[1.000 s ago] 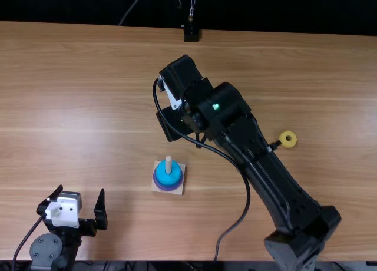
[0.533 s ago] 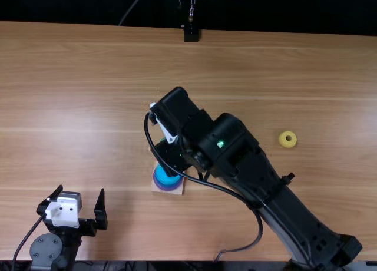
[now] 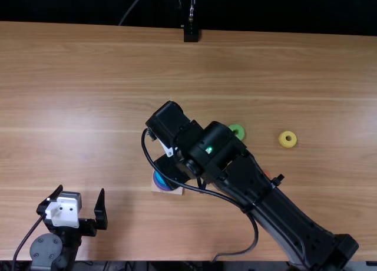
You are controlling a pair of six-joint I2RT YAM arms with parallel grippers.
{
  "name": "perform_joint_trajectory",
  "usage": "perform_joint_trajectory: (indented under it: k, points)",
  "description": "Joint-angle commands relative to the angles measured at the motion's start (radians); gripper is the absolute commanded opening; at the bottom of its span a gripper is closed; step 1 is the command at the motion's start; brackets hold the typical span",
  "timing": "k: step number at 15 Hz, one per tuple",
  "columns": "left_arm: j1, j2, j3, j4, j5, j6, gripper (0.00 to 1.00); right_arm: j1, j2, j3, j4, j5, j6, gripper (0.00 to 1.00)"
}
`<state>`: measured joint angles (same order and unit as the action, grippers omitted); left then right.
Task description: Build the Hanoi tower: stack the rings onto the peg from bottom to top in this color order: purple, dark blue, light blue, dark green, light green, yellow, orange.
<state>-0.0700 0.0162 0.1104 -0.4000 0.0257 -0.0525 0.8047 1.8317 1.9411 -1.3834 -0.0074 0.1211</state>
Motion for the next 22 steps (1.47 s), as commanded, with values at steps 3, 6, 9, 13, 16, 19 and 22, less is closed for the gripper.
perform_joint_trajectory:
  k: [3, 6, 9, 13, 16, 19, 22]
  points:
    - [0.012, -0.016, -0.11, -0.073, -0.004, 0.012, 1.0, 0.011, -0.028, -0.005, 0.004, 0.0, 0.008, 0.0]
    - [0.012, -0.016, -0.11, -0.073, -0.004, 0.012, 1.0, 0.011, -0.022, -0.001, 0.009, 0.0, 0.008, 0.0]
    - [0.012, -0.016, -0.11, -0.073, -0.004, 0.012, 1.0, 0.01, -0.018, 0.01, 0.015, 0.0, 0.006, 0.0]
    - [0.012, -0.016, -0.11, -0.073, -0.004, 0.012, 1.0, 0.008, 0.029, 0.016, 0.05, 0.002, 0.006, 0.0]
    - [0.012, -0.016, -0.11, -0.073, -0.004, 0.012, 1.0, 0.01, 0.046, 0.016, 0.077, 0.0, 0.006, 0.0]
    - [0.012, -0.016, -0.11, -0.073, -0.004, 0.012, 1.0, 0.008, 0.049, 0.015, 0.079, 0.002, 0.006, 0.0]
    - [0.012, -0.016, -0.11, -0.073, -0.004, 0.012, 1.0, 0.008, 0.063, -0.002, 0.077, 0.002, 0.004, 0.0]
